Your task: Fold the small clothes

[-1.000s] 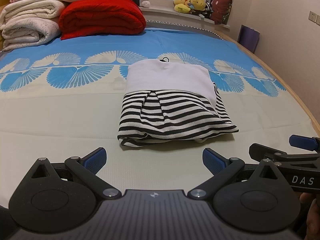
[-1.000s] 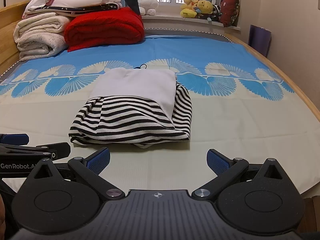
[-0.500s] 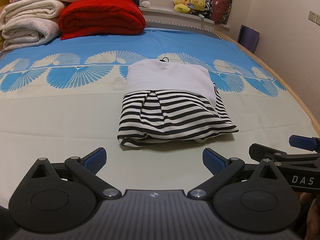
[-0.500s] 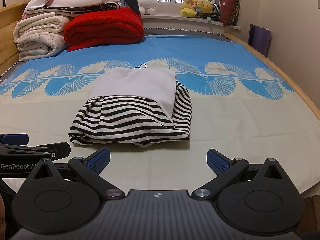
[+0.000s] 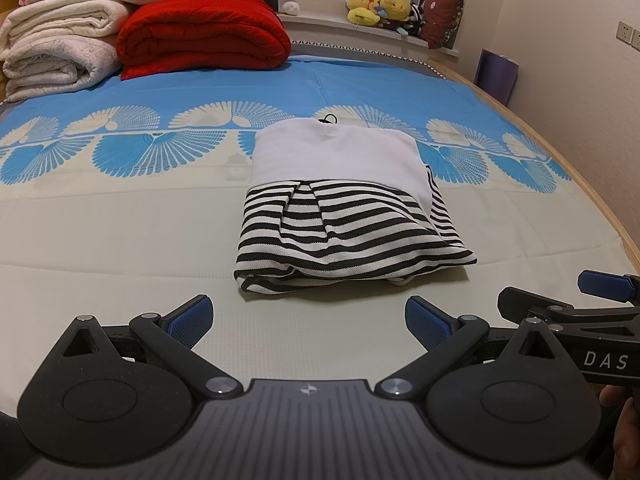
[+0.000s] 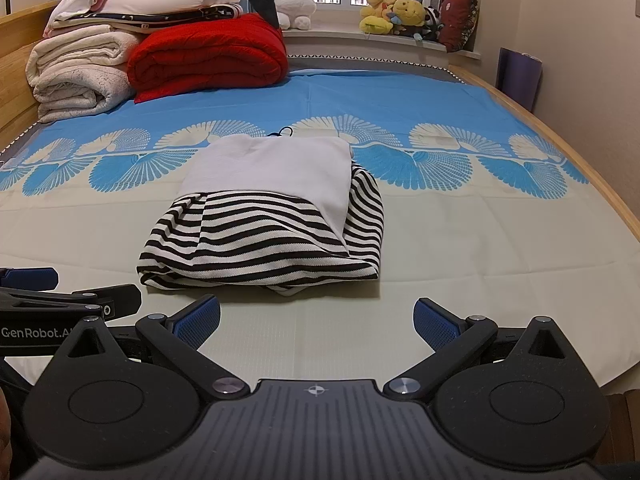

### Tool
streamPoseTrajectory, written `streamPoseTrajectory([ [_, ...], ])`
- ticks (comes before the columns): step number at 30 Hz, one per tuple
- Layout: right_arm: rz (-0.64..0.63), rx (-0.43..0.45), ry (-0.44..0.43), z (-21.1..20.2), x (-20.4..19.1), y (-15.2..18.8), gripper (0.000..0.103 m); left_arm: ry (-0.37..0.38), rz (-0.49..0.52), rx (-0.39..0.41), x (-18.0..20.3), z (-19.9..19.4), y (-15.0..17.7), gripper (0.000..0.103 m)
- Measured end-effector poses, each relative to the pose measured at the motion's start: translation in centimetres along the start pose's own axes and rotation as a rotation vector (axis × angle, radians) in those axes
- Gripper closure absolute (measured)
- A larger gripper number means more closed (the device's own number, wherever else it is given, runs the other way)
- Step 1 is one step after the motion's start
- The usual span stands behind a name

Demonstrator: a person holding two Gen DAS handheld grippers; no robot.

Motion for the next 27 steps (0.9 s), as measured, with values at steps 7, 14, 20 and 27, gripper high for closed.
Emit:
streamPoseTrajectory([
  [7,0.000,0.000,0.000,-0.02,-0.03,-0.01,0.001,0.000,0.000,0.000,-0.02,-0.01,-0.01,0.001],
  [14,0.000,-0.001,0.001,-0.04,-0.03,0.00,0.001,0.000,0.000,-0.001,-0.01,0.00,0.00,0.001],
  [20,0.001,-0.004,0.000,0.07,-0.03,0.28,0.001,0.000,0.000,-0.001,0.00,0.00,-0.01,0.001],
  [27,0.003,-0.008,0.000,0.21,-0.02,0.64,0.001,0.001,0.005,0.000,-0.31,-0.04,0.13,0.001],
])
Point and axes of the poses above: each gripper's, at about its wrist camera, not at the fingertips, and z roughly the way its jaws point, x to its right, y to its underside, the point moved 1 cm from there along z, roughly the way its jaws point, and after that the axes turned 7 degrees about y, right-handed, at the moved point
